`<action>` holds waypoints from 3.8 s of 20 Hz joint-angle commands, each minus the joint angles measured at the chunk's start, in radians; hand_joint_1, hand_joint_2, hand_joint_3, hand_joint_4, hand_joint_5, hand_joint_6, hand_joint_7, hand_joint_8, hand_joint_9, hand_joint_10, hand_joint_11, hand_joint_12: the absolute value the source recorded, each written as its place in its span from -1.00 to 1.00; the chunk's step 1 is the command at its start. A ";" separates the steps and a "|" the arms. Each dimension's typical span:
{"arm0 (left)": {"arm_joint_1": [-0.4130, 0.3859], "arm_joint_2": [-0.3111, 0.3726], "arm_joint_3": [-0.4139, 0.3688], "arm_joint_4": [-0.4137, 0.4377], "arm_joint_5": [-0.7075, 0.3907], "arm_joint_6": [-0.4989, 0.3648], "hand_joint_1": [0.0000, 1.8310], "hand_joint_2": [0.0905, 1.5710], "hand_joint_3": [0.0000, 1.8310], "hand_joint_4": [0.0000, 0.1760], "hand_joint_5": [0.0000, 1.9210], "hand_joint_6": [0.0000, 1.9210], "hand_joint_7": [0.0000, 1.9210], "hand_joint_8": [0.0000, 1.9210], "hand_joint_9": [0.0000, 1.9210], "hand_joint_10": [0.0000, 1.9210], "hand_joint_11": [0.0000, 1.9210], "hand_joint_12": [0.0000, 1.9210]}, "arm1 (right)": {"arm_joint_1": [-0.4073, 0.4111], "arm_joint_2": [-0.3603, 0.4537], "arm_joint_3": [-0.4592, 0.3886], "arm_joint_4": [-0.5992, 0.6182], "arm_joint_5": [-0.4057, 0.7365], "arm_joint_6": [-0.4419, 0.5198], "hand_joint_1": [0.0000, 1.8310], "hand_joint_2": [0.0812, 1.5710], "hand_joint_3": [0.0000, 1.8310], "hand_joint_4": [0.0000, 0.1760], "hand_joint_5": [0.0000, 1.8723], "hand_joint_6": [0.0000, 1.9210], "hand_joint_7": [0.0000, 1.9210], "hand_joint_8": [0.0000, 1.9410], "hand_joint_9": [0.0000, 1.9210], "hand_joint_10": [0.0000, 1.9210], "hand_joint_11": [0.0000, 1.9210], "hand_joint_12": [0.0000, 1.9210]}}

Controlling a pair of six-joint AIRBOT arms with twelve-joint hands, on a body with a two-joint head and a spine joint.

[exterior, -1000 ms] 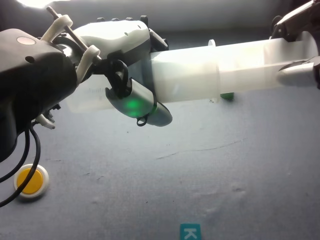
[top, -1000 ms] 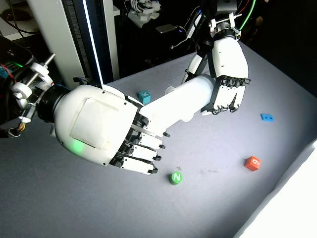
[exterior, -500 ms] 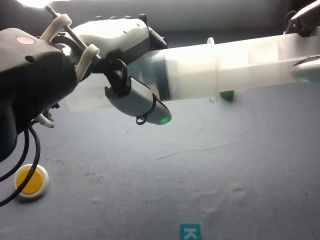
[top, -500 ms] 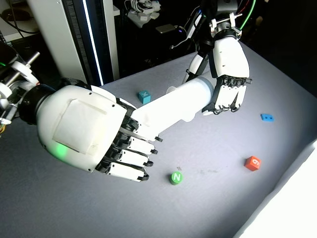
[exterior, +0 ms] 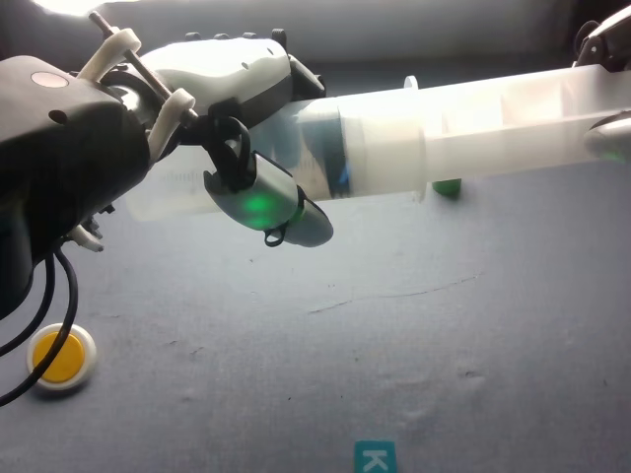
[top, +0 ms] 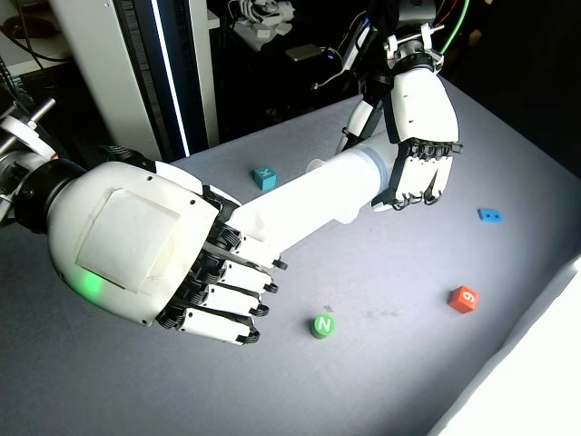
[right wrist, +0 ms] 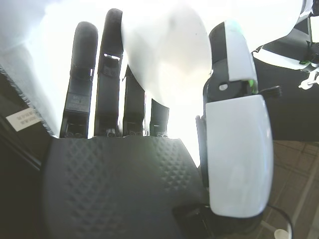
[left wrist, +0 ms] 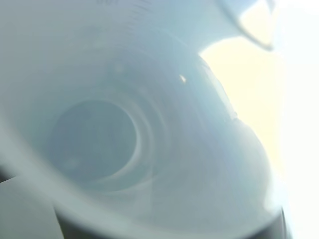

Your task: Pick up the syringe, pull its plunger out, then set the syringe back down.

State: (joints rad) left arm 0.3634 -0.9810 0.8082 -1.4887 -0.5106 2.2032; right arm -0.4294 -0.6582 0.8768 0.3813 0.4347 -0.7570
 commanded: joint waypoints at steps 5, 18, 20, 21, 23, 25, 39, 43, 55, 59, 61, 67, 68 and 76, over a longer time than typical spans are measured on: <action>-0.011 0.009 0.004 0.048 -0.037 0.018 0.49 0.41 -1.00 -1.00 -0.04 0.00 0.02 0.01 -0.16 0.46 -0.49 0.48 | 0.001 0.020 0.011 0.030 0.138 0.011 0.32 0.46 -0.99 -1.00 -0.05 0.05 -0.09 0.38 -0.27 0.06 -0.61 0.48; -0.008 0.009 0.005 0.051 -0.037 0.024 0.50 0.39 -1.00 -1.00 -0.01 0.00 0.05 -0.09 -0.13 0.40 -0.46 0.41 | -0.005 0.019 0.011 0.030 0.135 0.011 -0.60 -0.15 -1.00 -1.00 -1.00 -1.00 -1.00 -1.00 -1.00 -1.00 -1.00 -1.00; -0.005 0.009 0.006 0.053 -0.036 0.024 0.50 0.39 -1.00 -1.00 -0.01 0.01 0.05 -0.09 -0.12 0.41 -0.44 0.43 | -0.006 0.019 0.011 0.030 0.135 0.011 -0.62 -0.14 -1.00 -1.00 -1.00 -1.00 -1.00 -1.00 -1.00 -1.00 -1.00 -1.00; -0.002 0.009 0.006 0.053 -0.036 0.024 0.50 0.39 -1.00 -1.00 0.00 -0.02 0.06 -0.11 -0.12 0.40 -0.44 0.42 | -0.007 0.019 0.011 0.030 0.135 0.011 -0.63 -0.13 -1.00 -1.00 -1.00 -1.00 -1.00 -1.00 -1.00 -1.00 -1.00 -1.00; 0.008 0.008 0.007 0.053 -0.036 0.023 0.50 0.38 -1.00 -1.00 0.01 0.01 0.08 -0.16 -0.12 0.37 -0.45 0.41 | -0.008 0.018 0.010 0.030 0.134 0.011 -0.63 -0.11 -0.99 -1.00 -1.00 -1.00 -1.00 -1.00 -1.00 -1.00 -1.00 -1.00; 0.027 0.008 0.007 0.073 -0.036 -0.003 0.50 0.38 -1.00 -1.00 0.01 -0.02 0.09 -0.15 -0.12 0.38 -0.46 0.44 | -0.009 0.018 0.010 0.030 0.134 0.011 -0.65 -0.09 -0.99 -1.00 -1.00 -1.00 -1.00 -1.00 -1.00 -1.00 -1.00 -1.00; 0.173 -0.055 0.057 0.270 -0.065 -0.238 0.49 0.39 -1.00 -1.00 -0.02 0.02 0.05 -0.10 -0.13 0.41 -0.48 0.44 | -0.014 0.016 0.007 0.030 0.134 0.010 -0.69 -0.04 -0.99 -1.00 -1.00 -1.00 -1.00 -1.00 -1.00 -1.00 -1.00 -1.00; 0.220 -0.081 0.073 0.324 -0.084 -0.295 0.37 0.37 -1.00 -1.00 0.03 -0.01 0.06 -0.02 -0.11 0.05 -0.47 0.43 | -0.015 0.016 0.007 0.030 0.134 0.010 -0.69 -0.04 -0.99 -1.00 -1.00 -1.00 -1.00 -1.00 -1.00 -1.00 -1.00 -1.00; 0.337 -0.118 0.110 0.438 -0.134 -0.435 0.34 0.38 -1.00 -0.80 0.01 0.04 0.05 0.00 -0.07 -0.15 -0.46 0.39 | -0.016 0.016 0.006 0.030 0.131 0.011 -0.63 0.05 -0.98 -1.00 -1.00 -1.00 -1.00 -1.00 -1.00 -1.00 -1.00 -1.00; 0.365 -0.124 0.109 0.438 -0.167 -0.457 0.36 0.38 -1.00 -1.00 0.01 0.00 0.06 0.00 -0.12 0.03 -0.47 0.41 | -0.017 0.016 0.006 0.030 0.131 0.011 -0.66 0.07 -0.98 -1.00 -1.00 -1.00 -1.00 -1.00 -1.00 -1.00 -1.00 -1.00; 0.379 -0.130 0.111 0.444 -0.184 -0.473 0.33 0.39 -1.00 -0.78 0.00 0.03 0.03 0.05 -0.07 -0.18 -0.46 0.41 | -0.017 0.016 0.006 0.030 0.131 0.011 -0.65 0.07 -0.98 -1.00 -1.00 -1.00 -1.00 -1.00 -1.00 -1.00 -1.00 -1.00; 0.389 -0.131 0.116 0.452 -0.186 -0.473 0.02 0.38 -1.00 -1.00 -0.46 -1.00 -0.30 -0.99 -0.35 -0.87 -0.86 0.09 | -0.017 0.016 0.006 0.030 0.131 0.011 -0.65 0.09 -0.99 -1.00 -1.00 -1.00 -1.00 -1.00 -1.00 -1.00 -1.00 -1.00; 0.389 -0.131 0.116 0.452 -0.187 -0.473 -0.04 0.41 -1.00 -1.00 -0.51 -1.00 -0.35 -1.00 -0.37 -0.95 -0.89 0.05 | -0.017 0.016 0.006 0.030 0.131 0.011 -0.67 0.09 -0.99 -1.00 -1.00 -1.00 -1.00 -1.00 -1.00 -1.00 -1.00 -1.00; 0.385 -0.131 0.108 0.452 -0.189 -0.473 -0.19 0.29 -1.00 -1.00 -0.77 -1.00 -0.63 -1.00 -0.59 -1.00 -1.00 0.03 | -0.018 0.016 0.006 0.030 0.131 0.012 -0.67 0.08 -1.00 -1.00 -1.00 -1.00 -1.00 -1.00 -1.00 -1.00 -1.00 -1.00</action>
State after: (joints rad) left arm 0.7574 -1.1076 0.9192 -1.0805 -0.6369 1.7321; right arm -0.4534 -0.6487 0.8829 0.4156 0.4507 -0.7559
